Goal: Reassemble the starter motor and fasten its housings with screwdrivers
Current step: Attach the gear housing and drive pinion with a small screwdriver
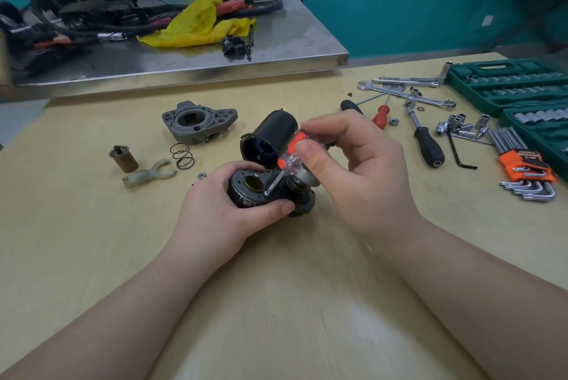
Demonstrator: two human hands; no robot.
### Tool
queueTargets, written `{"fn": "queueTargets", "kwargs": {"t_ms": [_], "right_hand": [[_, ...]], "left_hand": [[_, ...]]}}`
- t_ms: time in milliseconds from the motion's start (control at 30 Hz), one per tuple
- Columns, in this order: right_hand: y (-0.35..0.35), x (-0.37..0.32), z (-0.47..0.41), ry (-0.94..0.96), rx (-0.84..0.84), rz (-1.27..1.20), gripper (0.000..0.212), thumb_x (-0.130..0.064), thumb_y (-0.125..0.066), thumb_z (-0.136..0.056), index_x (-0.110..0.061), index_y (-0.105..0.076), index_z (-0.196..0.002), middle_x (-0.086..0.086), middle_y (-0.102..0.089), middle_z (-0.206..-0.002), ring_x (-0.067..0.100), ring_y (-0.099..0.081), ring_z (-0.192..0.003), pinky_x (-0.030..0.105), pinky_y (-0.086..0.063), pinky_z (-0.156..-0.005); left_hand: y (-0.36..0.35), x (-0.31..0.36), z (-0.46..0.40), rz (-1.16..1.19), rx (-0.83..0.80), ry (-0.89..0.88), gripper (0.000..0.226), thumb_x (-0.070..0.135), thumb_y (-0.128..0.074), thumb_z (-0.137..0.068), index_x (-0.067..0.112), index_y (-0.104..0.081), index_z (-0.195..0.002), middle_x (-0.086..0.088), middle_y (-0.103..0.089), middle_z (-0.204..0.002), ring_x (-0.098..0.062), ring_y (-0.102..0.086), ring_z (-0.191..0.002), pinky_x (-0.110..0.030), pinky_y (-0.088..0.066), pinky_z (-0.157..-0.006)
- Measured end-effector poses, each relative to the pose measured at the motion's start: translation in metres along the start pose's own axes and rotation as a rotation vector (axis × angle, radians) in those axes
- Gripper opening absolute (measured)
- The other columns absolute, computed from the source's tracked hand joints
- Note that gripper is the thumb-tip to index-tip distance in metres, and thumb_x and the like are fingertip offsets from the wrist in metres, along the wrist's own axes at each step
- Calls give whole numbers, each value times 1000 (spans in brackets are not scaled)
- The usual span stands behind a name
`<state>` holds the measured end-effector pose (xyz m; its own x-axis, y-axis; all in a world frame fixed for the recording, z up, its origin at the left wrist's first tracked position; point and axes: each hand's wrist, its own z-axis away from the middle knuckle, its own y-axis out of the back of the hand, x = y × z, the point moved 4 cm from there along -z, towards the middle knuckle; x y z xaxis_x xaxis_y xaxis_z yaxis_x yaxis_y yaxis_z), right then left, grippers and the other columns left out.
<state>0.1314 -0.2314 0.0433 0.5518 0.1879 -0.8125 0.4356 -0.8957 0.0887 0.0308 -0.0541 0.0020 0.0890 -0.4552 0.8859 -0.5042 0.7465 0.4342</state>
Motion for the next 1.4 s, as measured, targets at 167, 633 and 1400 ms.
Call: {"fn": "queueTargets", "kwargs": {"t_ms": [167, 633, 1400], "right_hand": [[0, 0, 1, 25, 3, -10, 15, -14, -70, -98, -16, -75, -112, -6, -74, -108, 19, -71, -107, 36, -56, -95], [0, 1, 1, 41, -13, -12, 16, -16, -64, -100, -21, -73, -112, -6, -74, -115, 23, -70, -114, 43, -56, -99], [-3, -6, 0, 45, 15, 20, 10, -24, -70, -97, -25, -72, -107, -7, -73, -103, 22, -71, -102, 40, -58, -91]], "left_hand": [[0, -1, 0, -4, -5, 2, 66, 54, -105, -53, 37, -74, -109, 23, -79, -99, 3, -75, -90, -20, -53, -80], [-1, 0, 0, 8, -7, 2, 64, 55, -98, -52, 36, -75, -109, 24, -79, -97, 4, -75, -89, -9, -54, -77], [0, 2, 0, -8, -1, -6, 58, 45, -102, -57, 37, -74, -107, 27, -78, -96, 6, -73, -88, -8, -52, -75]]}}
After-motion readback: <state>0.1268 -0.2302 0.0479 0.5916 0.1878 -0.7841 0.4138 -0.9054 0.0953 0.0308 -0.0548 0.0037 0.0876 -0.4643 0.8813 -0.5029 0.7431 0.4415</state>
